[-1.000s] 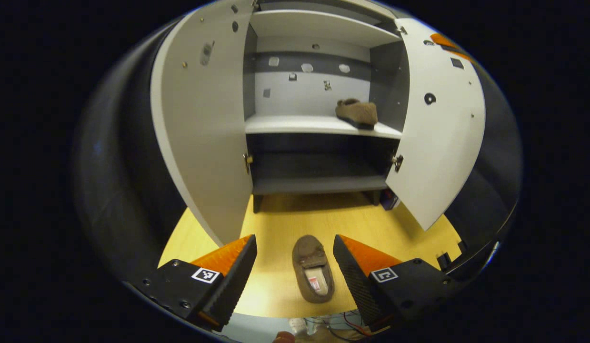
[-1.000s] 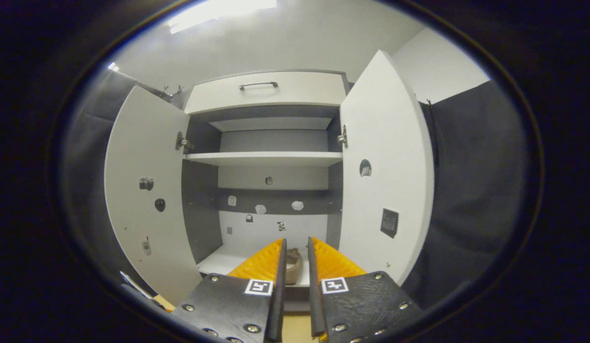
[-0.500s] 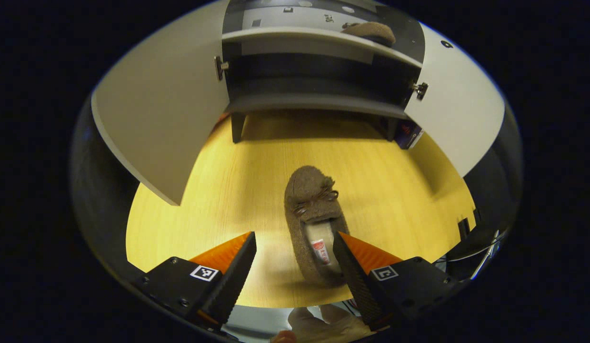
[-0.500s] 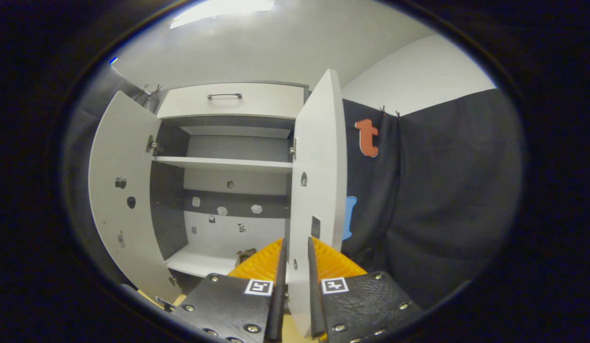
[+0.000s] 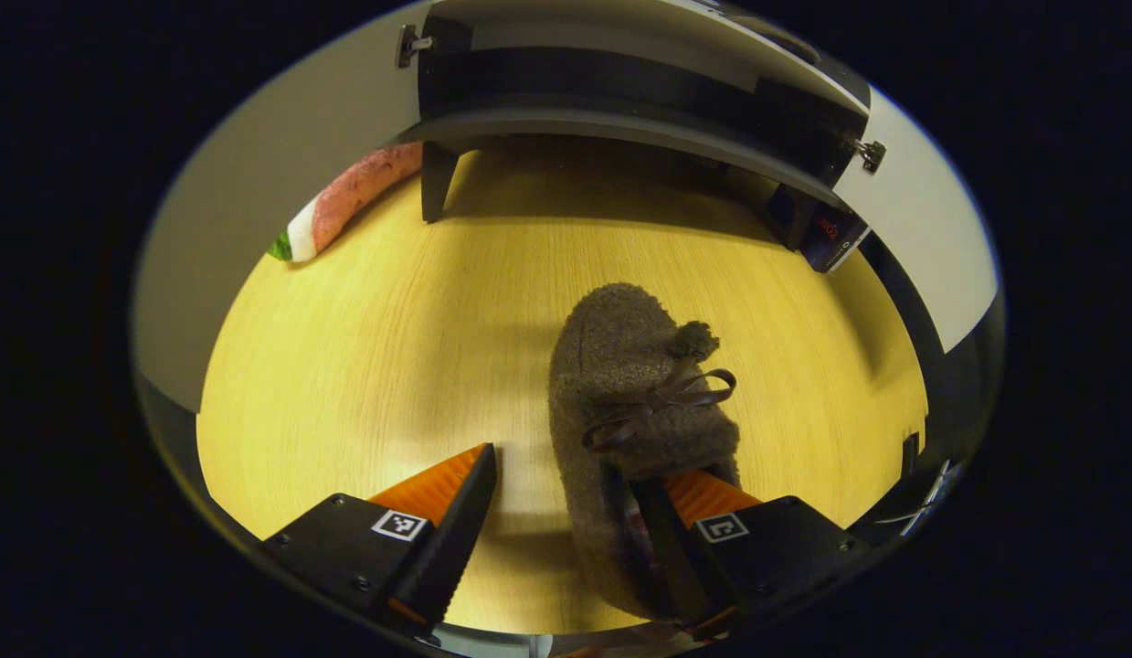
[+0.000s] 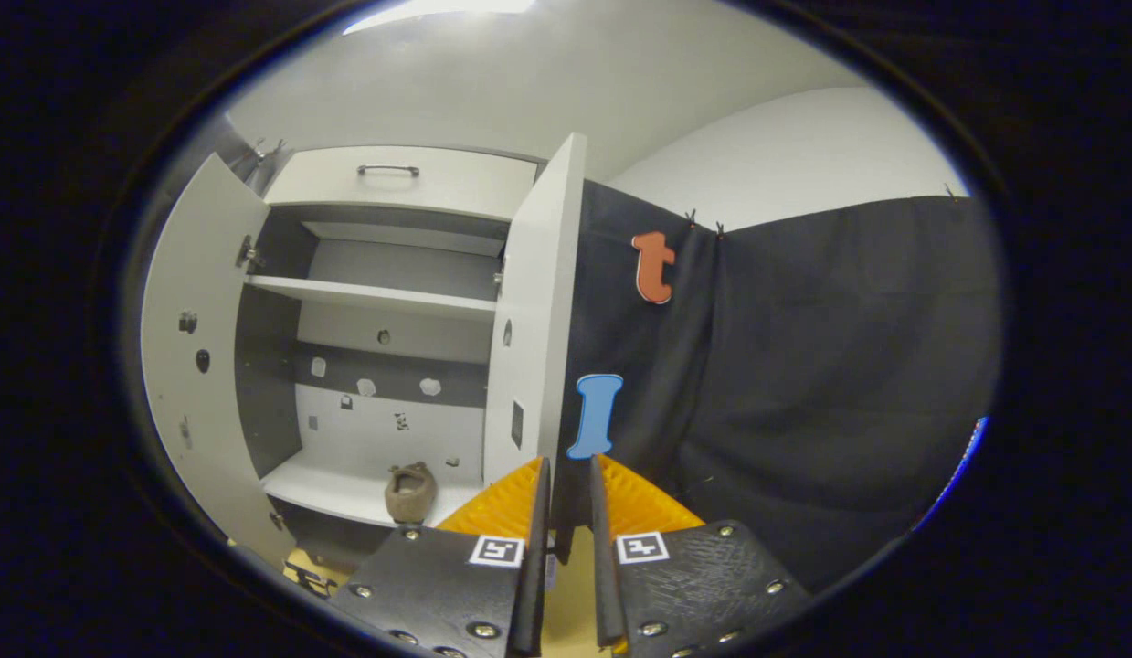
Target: Grab one shoe with the right hand and put it into the shoe cabinet, grab the other shoe with the left hand and put it into the shoe cabinet; then close the right door with the right hand and the left door with the left hand.
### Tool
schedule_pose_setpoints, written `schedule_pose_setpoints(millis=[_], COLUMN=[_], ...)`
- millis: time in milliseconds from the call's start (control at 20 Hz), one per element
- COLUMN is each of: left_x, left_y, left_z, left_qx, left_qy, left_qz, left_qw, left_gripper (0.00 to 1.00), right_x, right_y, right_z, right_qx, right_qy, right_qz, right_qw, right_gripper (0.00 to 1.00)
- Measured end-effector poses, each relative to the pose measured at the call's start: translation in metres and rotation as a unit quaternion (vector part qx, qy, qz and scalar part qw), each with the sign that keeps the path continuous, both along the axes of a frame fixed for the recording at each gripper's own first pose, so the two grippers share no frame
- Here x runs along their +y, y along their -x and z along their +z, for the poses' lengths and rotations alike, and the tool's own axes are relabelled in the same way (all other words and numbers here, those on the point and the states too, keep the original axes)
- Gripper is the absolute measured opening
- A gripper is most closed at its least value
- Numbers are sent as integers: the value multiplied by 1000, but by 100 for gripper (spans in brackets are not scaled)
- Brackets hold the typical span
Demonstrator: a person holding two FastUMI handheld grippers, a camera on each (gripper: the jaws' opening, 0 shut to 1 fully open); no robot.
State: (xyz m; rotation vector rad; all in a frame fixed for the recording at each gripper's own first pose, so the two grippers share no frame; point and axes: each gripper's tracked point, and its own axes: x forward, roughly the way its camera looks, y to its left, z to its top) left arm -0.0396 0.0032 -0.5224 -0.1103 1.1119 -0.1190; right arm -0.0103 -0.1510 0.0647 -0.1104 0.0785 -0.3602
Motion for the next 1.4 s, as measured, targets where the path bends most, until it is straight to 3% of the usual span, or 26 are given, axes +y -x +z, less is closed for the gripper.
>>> schedule_pose_setpoints(millis=[50, 150, 250, 350, 450, 500, 850, 1100, 1400], left_x=[-4, -12, -11, -2, 3, 3, -5, -9, -15], left_y=[-2, -3, -5, -9, -10, -8, -33, -82, -160], left_z=[-1, 0, -2, 0, 0, 2, 61, 147, 268], left_qx=[0, 2, 2, 0, 1, 5, -25, -99, -195], left_qy=[7, 19, 3, -17, -31, -34, -19, -5, 9], left_qz=[-1, -11, -18, -12, -6, -11, -1, 4, 11], left_qw=[1000, 1000, 1000, 1000, 999, 999, 1000, 995, 981], left_gripper=[88, 71, 43, 35, 10, 2, 1, 1, 1], right_x=[-2, -8, -11, -13, -16, -17, -22, -28, -44], right_y=[1, 3, 4, 4, 4, 3, -4, -4, 6], right_z=[-1, 0, 1, 1, 0, -1, -5, -7, -2], right_qx=[1, 3, 1, 0, -1, -1, -4, -12, -29], right_qy=[4, 8, 9, 9, 9, 9, 3, -3, -10], right_qz=[-4, -12, -17, -19, -21, -22, -22, -23, -33], right_qw=[1000, 1000, 1000, 1000, 1000, 1000, 1000, 1000, 999], right_gripper=[23, 23, 23, 23, 23, 23, 19, 23, 23])
